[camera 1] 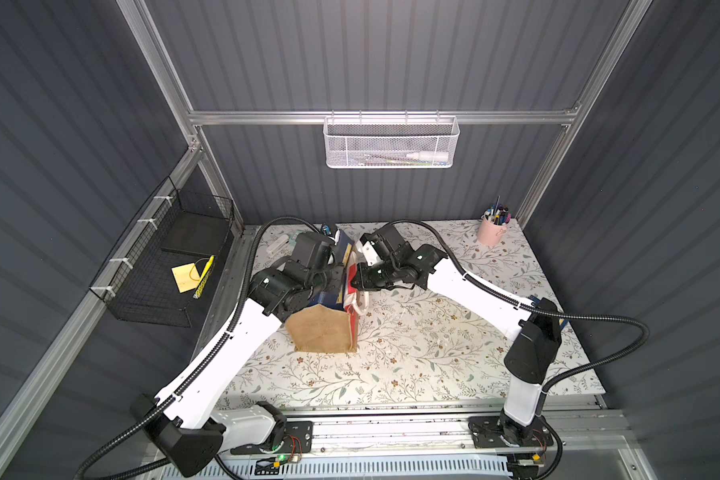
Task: Put the books into the canvas bag
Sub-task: Place the book in the canvas bag.
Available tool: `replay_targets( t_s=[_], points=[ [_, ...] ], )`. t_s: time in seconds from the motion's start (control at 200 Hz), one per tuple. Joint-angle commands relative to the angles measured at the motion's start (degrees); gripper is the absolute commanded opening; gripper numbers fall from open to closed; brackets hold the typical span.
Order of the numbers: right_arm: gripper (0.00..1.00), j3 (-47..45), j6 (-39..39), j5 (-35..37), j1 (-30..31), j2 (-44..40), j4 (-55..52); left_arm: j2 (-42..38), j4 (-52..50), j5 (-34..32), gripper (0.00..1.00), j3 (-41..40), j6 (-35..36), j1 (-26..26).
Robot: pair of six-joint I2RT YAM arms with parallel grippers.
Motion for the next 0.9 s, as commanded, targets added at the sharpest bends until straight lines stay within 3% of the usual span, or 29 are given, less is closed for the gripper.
replay_targets(
  t_s=[0.0,0.355,0.535,0.715,0.895],
  points=[
    [0.01,-0.8,-0.53,1.18,-1.44,-1.77,-1.84,0.87,-0.5,5.81,0.0,3.16,-1.8,0.71],
    [0.0,-2.7,-0.72,1.01,-3.08,-4.15,-1.56,4.46,-12.9,-5.34,0.0,5.19,-3.03,3.92],
    [0.0,-2.87,-0.44,0.53,-3.17,-4.43,-0.69,7.09,-17.31,-7.3,0.0,7.36,-1.81,4.53],
    [0.0,-2.63,-0.46,0.28,-3.17,-4.53,-0.53,9.19,-15.92,1.88,0.0,6.21,-2.6,6.58],
    [0.0,-2.35,-0.95,1.31,-3.42,-5.09,-1.26,9.79,-9.06,19.43,0.0,2.2,-3.91,13.41]
  ],
)
